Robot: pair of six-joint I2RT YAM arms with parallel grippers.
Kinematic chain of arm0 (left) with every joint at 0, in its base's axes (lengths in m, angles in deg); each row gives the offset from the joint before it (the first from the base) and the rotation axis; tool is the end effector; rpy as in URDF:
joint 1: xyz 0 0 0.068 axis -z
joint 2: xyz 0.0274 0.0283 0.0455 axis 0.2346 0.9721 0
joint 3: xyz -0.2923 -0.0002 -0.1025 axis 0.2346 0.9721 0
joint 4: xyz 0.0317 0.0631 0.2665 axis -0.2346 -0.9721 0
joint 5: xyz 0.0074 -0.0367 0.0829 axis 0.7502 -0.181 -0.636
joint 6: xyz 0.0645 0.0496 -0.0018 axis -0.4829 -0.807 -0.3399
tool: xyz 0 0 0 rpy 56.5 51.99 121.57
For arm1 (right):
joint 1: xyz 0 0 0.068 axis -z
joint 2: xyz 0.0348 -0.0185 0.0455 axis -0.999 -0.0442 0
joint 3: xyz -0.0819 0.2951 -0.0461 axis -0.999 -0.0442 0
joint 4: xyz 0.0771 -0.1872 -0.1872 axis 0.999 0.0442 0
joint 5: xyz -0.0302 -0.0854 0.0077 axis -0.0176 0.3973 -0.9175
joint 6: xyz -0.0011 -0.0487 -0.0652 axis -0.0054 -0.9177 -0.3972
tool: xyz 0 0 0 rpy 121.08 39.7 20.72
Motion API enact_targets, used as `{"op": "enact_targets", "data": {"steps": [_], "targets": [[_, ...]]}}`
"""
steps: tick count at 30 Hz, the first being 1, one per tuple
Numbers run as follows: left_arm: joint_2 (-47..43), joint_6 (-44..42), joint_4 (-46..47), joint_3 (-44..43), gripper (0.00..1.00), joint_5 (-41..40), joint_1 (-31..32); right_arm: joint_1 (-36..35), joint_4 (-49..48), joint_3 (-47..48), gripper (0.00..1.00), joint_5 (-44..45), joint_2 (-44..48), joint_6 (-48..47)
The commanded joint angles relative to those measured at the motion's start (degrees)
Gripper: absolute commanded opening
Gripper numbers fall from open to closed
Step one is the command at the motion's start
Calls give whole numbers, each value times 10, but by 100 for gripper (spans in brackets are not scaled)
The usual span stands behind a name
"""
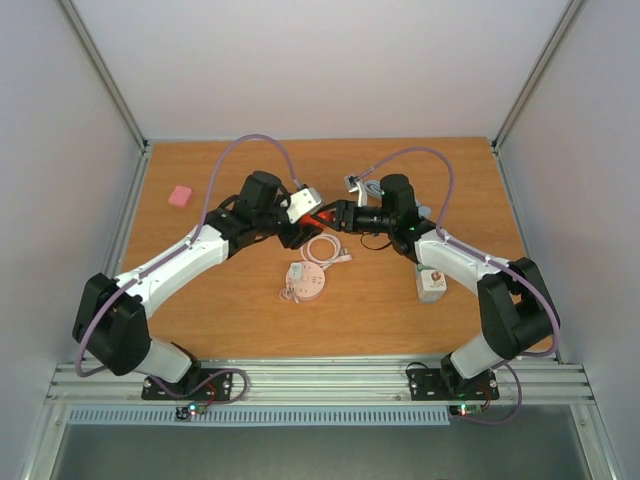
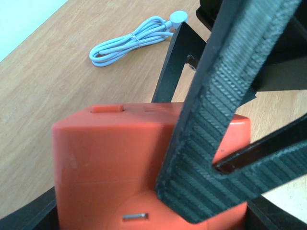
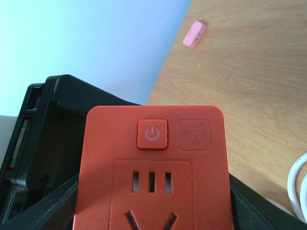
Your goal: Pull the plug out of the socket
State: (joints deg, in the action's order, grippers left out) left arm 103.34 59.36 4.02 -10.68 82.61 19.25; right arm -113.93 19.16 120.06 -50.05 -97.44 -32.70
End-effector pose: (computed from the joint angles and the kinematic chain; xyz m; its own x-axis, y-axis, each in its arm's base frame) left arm 0.2920 -0.2153 0.2982 -0.2217 0.5502 -0.8050 0.8641 0.4934 0.0993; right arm 0.3127 0.2137 0.2742 -0.5243 -0.0738 -0.8483 -0.8167 0.3258 0.4764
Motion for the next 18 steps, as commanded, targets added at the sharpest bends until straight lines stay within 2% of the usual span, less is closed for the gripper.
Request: {"op": "enact_targets", "data": {"steps": [1,4,6,9,12,18], "targets": [[1,24,35,-18,56,-25,-1,0,-4,10,43,-9,-4,-6],[-7,30,39,-6,48,-20,-4,1,20,20,60,10,-3,-19],[-12,31,42,2,47,-15,-9,3,36,28,72,19,-2,-29],[-11,33,36,6,46,-6,-27,9,42,28,85,24,2,-36],[-2,45,27,7,45,14,-57,17,48,26,90,22,8,-50],[30,51,-4,-4,45,15,-134,23,72,15,95,41,38,-116]]}}
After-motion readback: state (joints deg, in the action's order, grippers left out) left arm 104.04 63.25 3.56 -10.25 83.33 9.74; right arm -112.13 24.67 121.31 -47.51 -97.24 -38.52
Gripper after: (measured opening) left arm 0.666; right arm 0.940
